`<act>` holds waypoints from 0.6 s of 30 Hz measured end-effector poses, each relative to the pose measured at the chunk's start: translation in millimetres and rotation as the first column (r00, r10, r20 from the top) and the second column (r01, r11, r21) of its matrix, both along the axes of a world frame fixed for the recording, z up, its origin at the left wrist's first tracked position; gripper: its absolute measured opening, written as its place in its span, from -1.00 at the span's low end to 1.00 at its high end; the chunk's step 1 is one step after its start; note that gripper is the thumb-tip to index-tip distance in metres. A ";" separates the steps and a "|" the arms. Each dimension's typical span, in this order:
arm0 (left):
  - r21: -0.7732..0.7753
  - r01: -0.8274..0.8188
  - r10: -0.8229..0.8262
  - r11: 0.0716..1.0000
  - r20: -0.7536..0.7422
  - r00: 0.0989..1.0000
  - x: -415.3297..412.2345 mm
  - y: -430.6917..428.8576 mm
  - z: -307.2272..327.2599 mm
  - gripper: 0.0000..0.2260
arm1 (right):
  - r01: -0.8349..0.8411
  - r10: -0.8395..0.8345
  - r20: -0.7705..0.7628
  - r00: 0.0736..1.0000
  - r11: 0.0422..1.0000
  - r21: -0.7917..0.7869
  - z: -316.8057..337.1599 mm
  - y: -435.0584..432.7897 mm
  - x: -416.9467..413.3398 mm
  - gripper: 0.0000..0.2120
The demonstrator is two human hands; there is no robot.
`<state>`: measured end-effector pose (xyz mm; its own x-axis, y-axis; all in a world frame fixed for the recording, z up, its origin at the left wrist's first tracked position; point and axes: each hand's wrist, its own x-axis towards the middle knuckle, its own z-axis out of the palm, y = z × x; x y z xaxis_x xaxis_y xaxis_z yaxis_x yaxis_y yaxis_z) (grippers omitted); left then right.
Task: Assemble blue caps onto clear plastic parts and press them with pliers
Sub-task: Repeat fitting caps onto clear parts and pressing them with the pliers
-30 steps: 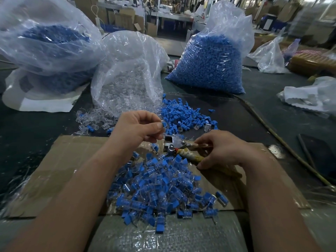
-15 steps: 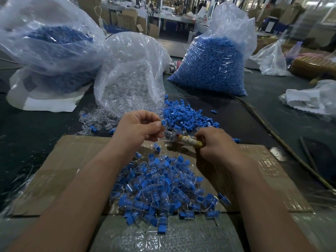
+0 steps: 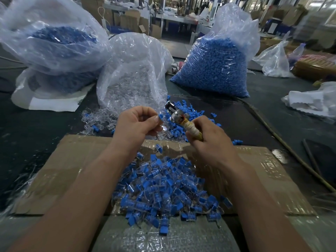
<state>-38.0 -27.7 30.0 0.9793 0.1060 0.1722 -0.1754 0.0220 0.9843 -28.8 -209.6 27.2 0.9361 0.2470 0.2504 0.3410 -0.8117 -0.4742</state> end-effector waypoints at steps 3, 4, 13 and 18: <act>0.005 -0.012 0.012 1.000 0.011 1.000 -0.7 -0.6 1.0 -0.86 | -0.029 0.029 -0.031 0.999 1.000 0.010 -1.2 2.6 -1.5 -0.84; 0.006 -0.015 0.015 1.000 0.013 1.000 -0.7 -0.6 1.1 -0.86 | -0.031 0.032 -0.039 0.999 0.999 0.015 -1.1 3.1 -1.5 -0.84; 0.002 -0.028 0.028 1.000 0.029 0.999 -1.7 -3.1 2.1 -0.82 | -0.058 0.061 -0.098 0.993 0.998 0.036 0.5 5.0 -3.0 -0.85; 0.023 -0.026 0.025 0.999 0.036 0.999 -0.5 -2.3 1.4 -0.81 | -0.069 0.073 -0.129 0.989 0.997 0.038 1.2 4.9 -3.5 -0.86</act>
<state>-38.5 -30.0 31.4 0.9696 0.1263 0.2094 -0.2104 -0.0061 0.9776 -32.3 -204.8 28.3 0.9416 0.3079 0.1366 0.3310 -0.7706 -0.5446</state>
